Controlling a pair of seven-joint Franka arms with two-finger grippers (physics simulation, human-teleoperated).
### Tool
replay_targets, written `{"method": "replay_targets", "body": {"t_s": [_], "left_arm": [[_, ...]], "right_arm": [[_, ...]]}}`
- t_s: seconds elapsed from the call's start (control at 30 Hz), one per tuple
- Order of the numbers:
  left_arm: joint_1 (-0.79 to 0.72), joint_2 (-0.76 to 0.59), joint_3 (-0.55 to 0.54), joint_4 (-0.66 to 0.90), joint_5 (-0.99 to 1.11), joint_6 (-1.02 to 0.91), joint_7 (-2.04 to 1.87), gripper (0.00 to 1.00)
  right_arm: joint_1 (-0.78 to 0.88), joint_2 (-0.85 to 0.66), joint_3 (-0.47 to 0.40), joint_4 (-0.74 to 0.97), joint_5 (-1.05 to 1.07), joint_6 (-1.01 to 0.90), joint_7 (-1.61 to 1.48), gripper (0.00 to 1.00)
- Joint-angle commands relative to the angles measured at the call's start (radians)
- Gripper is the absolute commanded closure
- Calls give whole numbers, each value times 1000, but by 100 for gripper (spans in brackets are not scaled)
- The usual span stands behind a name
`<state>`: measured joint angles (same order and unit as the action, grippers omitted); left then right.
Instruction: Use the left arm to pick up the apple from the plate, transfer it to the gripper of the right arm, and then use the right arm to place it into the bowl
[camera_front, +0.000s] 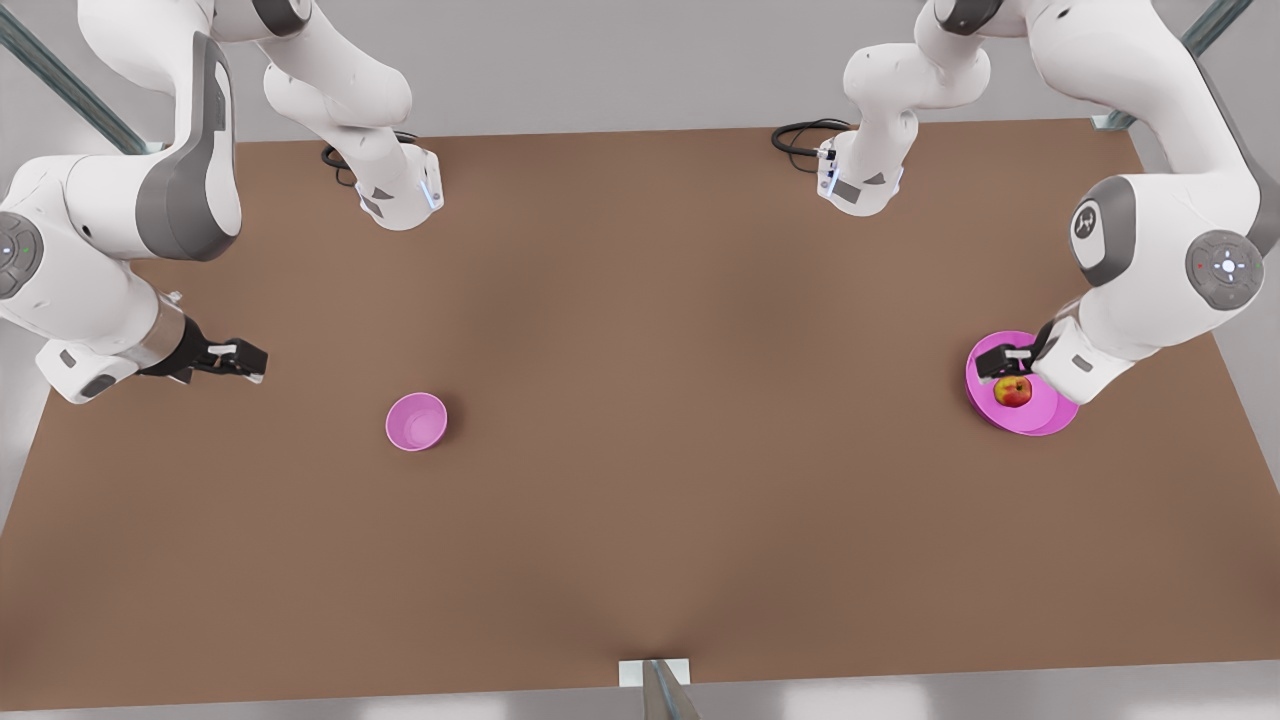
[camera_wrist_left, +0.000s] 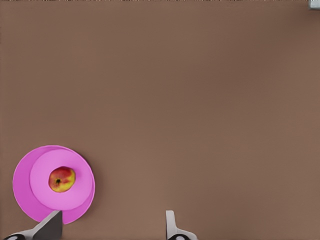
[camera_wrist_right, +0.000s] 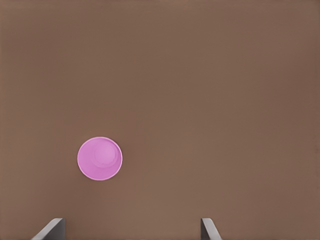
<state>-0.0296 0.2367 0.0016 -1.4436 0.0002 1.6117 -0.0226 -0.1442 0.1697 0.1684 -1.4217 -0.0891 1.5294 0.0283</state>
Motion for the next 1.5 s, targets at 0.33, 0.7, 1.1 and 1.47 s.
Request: {"method": "replay_targets", "body": {"t_s": [0.33, 0.7, 1.1, 1.47], "left_arm": [[226, 42, 34, -388, -45, 457, 315, 0], [297, 76, 109, -738, -45, 876, 420, 0], [309, 194, 109, -730, -48, 964, 415, 0], [307, 220, 109, -735, -48, 959, 409, 15]], "right_arm": [[0, -1, 2, 0, 2, 14, 15, 0], [2, -1, 3, 1, 0, 14, 15, 0], [-2, -1, 3, 1, 0, 14, 15, 0], [0, -1, 3, 1, 0, 14, 13, 0]]}}
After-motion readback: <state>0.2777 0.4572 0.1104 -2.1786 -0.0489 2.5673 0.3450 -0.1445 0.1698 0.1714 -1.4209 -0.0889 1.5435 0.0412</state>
